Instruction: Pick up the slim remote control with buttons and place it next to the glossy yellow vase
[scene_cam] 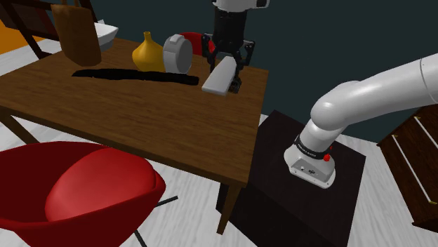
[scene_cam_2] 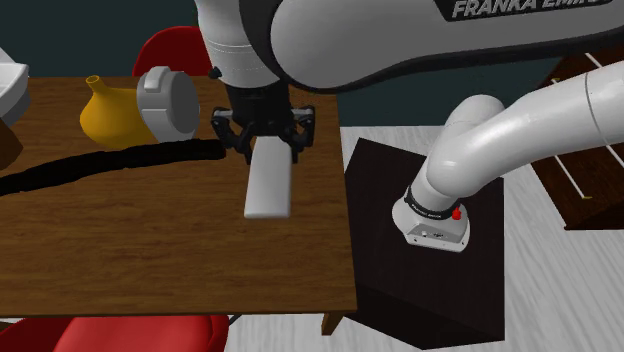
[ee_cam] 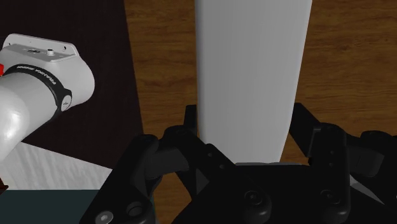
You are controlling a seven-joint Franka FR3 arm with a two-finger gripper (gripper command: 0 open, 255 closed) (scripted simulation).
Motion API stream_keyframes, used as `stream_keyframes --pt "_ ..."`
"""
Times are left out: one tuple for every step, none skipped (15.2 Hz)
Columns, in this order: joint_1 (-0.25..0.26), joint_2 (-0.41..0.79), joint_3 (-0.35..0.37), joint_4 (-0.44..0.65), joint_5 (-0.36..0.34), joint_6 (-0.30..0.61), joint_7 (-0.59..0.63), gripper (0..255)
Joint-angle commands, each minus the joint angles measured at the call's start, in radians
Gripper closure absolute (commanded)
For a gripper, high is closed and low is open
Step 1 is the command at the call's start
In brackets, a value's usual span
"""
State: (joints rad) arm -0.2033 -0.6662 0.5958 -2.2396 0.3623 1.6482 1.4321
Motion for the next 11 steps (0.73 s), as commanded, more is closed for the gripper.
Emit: stream_keyframes --pt "-0.002 0.003 -0.007 0.027 -0.006 -0.025 0.002 255" --pt "-0.004 0.005 -0.01 0.042 -0.009 -0.038 0.004 255" --pt "-0.005 0.007 -0.013 0.056 -0.012 -0.05 0.005 255" --pt "-0.007 0.01 -0.016 0.071 -0.015 -0.062 0.006 255" --pt "-0.007 0.011 -0.017 0.078 -0.016 -0.068 0.007 255" --pt "-0.022 0.038 -0.02 0.092 -0.03 -0.058 -0.005 255" --pt "-0.037 0.065 -0.022 0.107 -0.044 -0.049 -0.016 255" --pt "-0.051 0.094 -0.024 0.123 -0.058 -0.039 -0.027 255" --pt "-0.065 0.122 -0.025 0.14 -0.072 -0.031 -0.036 255" --pt "-0.079 0.152 -0.026 0.158 -0.087 -0.022 -0.045 255" --pt "-0.092 0.182 -0.026 0.178 -0.102 -0.015 -0.053 255"
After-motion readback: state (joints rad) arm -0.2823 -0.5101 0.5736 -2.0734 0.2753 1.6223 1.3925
